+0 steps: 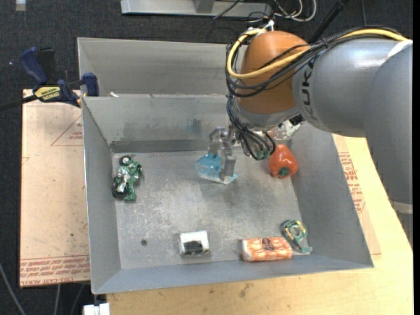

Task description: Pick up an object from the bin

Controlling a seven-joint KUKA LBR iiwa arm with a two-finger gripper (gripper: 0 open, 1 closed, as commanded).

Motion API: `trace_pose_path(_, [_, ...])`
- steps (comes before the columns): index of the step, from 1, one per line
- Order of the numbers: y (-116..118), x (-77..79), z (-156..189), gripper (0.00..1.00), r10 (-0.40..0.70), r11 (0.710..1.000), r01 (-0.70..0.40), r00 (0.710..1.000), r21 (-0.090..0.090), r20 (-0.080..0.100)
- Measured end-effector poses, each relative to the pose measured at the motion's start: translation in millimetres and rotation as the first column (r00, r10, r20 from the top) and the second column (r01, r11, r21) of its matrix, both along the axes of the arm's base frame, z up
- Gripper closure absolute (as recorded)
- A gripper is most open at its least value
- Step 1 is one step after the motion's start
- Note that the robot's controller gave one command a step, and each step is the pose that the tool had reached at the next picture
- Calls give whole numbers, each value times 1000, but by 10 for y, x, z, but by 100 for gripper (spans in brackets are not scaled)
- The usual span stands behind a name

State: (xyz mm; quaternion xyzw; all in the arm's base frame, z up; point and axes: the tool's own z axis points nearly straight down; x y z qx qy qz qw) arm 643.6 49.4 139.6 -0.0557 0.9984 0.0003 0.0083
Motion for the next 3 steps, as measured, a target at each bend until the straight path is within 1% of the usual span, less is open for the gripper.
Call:
trace_pose_path(1, [-123, -139, 165, 100, 9, 1000, -9, 1000, 0, -26])
trace_pose_path(2, [76, -40, 58, 100, 38, 999, -38, 999, -1, 0])
trace_pose_path(3, [-18, -142, 210, 100, 41, 999, -41, 999, 0, -27])
